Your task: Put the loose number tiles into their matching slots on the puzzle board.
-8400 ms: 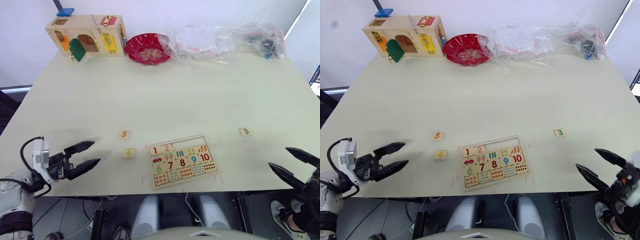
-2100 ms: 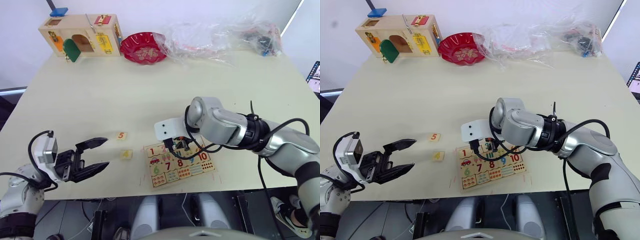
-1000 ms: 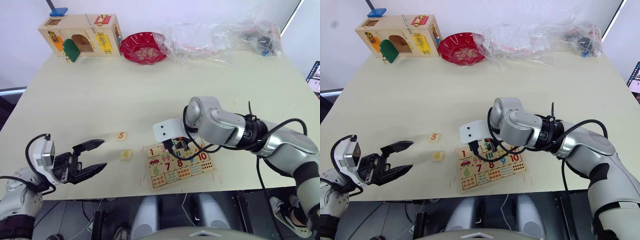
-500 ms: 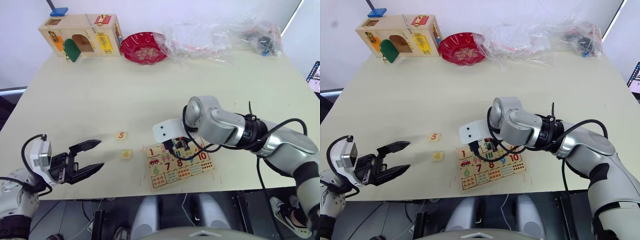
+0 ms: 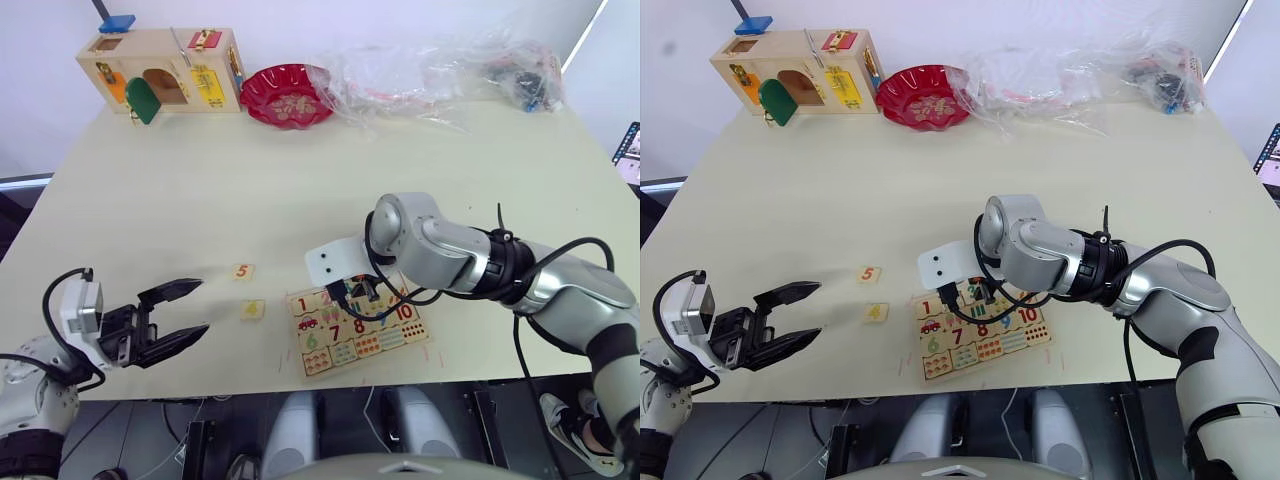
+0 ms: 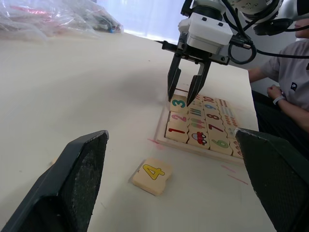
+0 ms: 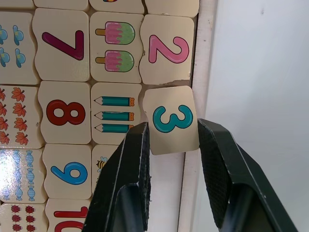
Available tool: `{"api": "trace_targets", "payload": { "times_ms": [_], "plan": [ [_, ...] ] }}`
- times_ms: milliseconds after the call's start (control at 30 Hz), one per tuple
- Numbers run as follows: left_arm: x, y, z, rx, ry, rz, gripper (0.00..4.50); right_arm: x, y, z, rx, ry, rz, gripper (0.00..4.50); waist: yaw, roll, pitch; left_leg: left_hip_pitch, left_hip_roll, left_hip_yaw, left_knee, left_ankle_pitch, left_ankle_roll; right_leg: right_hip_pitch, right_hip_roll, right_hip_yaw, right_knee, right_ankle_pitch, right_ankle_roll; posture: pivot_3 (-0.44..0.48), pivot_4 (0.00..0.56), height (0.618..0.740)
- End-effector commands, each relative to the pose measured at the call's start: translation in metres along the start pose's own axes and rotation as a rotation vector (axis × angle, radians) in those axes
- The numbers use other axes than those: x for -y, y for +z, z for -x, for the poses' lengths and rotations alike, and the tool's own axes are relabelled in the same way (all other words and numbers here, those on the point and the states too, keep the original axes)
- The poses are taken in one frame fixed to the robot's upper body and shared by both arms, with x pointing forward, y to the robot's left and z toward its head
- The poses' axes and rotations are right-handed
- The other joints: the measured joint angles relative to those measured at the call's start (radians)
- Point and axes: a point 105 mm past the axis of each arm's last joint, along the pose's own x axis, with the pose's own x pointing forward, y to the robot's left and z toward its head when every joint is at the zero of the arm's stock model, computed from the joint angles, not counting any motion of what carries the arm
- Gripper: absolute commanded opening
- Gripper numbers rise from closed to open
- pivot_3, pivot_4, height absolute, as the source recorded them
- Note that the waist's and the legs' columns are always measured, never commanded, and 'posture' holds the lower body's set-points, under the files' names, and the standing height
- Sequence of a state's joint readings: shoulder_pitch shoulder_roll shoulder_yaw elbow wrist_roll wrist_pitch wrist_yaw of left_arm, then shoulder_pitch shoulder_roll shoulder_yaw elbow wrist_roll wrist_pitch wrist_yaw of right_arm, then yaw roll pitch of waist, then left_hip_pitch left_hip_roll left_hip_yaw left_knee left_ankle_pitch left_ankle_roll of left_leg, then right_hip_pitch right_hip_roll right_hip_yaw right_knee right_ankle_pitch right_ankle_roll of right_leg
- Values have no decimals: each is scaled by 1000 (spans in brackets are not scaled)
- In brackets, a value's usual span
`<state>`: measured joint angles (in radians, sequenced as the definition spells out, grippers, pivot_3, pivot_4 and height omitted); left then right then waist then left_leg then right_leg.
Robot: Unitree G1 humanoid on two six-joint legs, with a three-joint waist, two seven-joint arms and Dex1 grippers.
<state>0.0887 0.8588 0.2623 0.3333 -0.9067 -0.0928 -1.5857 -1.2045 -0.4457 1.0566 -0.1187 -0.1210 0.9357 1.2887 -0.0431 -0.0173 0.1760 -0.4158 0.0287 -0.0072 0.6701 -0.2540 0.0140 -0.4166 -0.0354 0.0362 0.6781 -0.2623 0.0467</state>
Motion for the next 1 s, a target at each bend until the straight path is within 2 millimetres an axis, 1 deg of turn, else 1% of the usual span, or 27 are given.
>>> {"api": "trace_targets", "payload": {
  "times_ms": [33,300,767,1000],
  "plan": [
    [4,6,-3,16,-43,-20,4500,0,5,4,17,-15,25,920,0,0,0,0,0,0,0,0,0,0,0,0,0,0,0,0,150,740],
    [5,8,-4,18,-53,-21,4500,1,6,4,19,-18,16,920,0,0,0,0,0,0,0,0,0,0,0,0,0,0,0,0,150,740],
    [4,12,-11,23,-71,-26,4500,8,2,10,22,-47,-8,920,0,0,0,0,0,0,0,0,0,0,0,0,0,0,0,0,150,740],
    [3,13,-13,24,-73,-30,4500,7,4,10,38,-37,-11,920,0,0,0,0,0,0,0,0,0,0,0,0,0,0,0,0,150,740]
  ]
}}
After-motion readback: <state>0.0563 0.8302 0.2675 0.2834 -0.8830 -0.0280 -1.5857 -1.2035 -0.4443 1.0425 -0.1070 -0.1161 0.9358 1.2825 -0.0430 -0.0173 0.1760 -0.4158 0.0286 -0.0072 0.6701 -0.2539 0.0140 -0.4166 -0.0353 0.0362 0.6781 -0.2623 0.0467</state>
